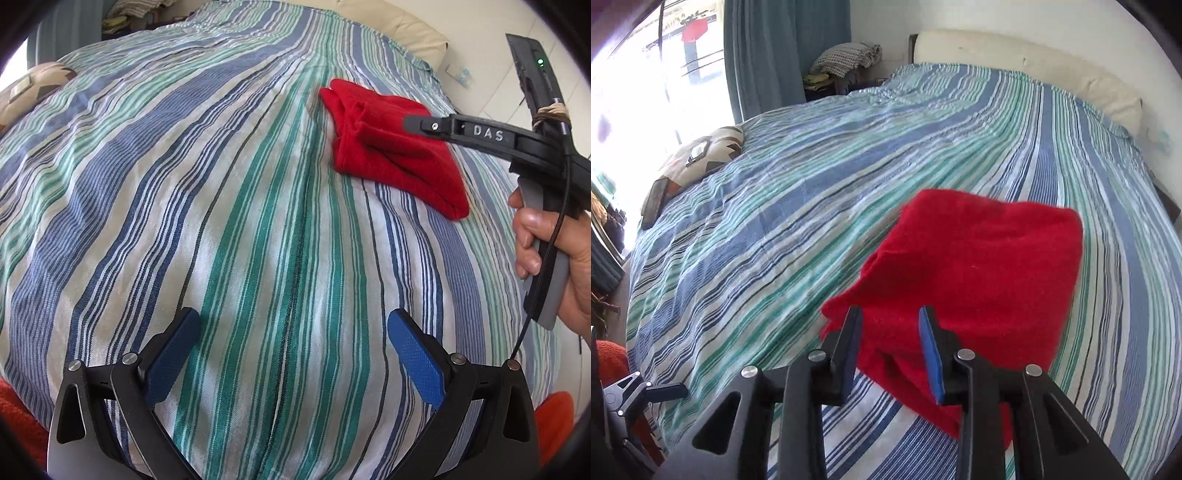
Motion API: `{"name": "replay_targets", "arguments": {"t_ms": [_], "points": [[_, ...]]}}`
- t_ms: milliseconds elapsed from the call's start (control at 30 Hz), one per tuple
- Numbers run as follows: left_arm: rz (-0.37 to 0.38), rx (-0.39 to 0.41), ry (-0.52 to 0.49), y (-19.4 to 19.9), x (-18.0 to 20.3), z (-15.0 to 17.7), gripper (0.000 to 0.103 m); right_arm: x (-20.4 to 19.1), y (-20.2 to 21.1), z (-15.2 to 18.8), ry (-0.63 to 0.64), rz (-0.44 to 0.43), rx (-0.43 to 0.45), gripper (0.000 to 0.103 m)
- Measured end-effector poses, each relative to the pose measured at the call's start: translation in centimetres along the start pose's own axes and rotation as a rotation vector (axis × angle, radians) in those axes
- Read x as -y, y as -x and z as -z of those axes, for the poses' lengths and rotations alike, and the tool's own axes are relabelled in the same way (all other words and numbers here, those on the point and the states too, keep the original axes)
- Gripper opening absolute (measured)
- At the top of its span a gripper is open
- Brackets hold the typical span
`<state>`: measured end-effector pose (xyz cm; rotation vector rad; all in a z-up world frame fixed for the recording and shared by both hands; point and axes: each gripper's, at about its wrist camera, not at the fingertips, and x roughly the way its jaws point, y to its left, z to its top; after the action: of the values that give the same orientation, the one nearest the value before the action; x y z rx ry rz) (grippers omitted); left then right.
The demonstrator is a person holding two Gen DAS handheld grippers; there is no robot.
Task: Fold small clothes
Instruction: 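Fold the held side across the sweater with the right gripper and open it, then grasp the opposite sweater edge with the left gripper and fold it over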
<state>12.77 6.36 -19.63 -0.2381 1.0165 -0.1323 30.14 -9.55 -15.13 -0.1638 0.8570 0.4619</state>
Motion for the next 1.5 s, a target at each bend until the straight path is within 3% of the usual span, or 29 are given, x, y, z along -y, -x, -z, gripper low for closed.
{"name": "replay_targets", "arguments": {"t_ms": [133, 300, 433, 567, 667, 900, 1000, 1067, 1133, 1267, 1500], "points": [[-0.016, -0.002, -0.019, -0.1, 0.1, 0.2, 0.102, -0.5, -3.5, 2.7, 0.002, -0.057, -0.137, 0.033], [-0.019, -0.004, -0.025, 0.0, 0.0, 0.3, 0.102, -0.5, 0.0, 3.4, -0.003, -0.078, -0.065, 0.034], [-0.017, -0.007, -0.019, -0.1, 0.0, 0.3, 0.102, 2.8, 3.8, 3.8, -0.032, 0.04, 0.027, 0.034], [-0.037, -0.006, -0.039, -0.4, 0.3, 0.4, 0.102, 7.0, 3.0, 5.2, -0.153, 0.09, -0.037, 0.034], [-0.057, -0.005, -0.058, -0.7, 0.6, 0.7, 0.102, 7.3, 1.7, 7.3, -0.147, 0.107, -0.117, 0.034], [-0.113, -0.01, -0.11, -1.5, 1.3, 1.2, 0.102, 4.8, 5.9, 13.3, -0.126, 0.11, -0.082, 0.038], [-0.129, -0.006, -0.12, -1.7, 1.5, 1.4, 0.102, 4.7, 8.8, 15.8, -0.158, 0.158, -0.051, 0.052], [-0.14, -0.003, -0.125, -1.9, 1.6, 1.4, 0.102, 5.0, 10.2, 17.6, -0.201, 0.201, -0.04, 0.071], [-0.154, 0.002, -0.138, -2.1, 1.9, 1.7, 0.103, 5.5, 10.6, 19.5, -0.249, 0.232, -0.058, 0.081], [-0.185, 0.026, -0.173, -2.3, 2.4, 2.3, 0.103, 5.9, 10.7, 22.6, -0.304, 0.233, -0.032, 0.09], [-0.17, 0.002, -0.179, -1.2, 2.5, 2.0, 0.102, 5.5, 10.5, 23.5, -0.311, 0.247, 0.017, 0.096]]}}
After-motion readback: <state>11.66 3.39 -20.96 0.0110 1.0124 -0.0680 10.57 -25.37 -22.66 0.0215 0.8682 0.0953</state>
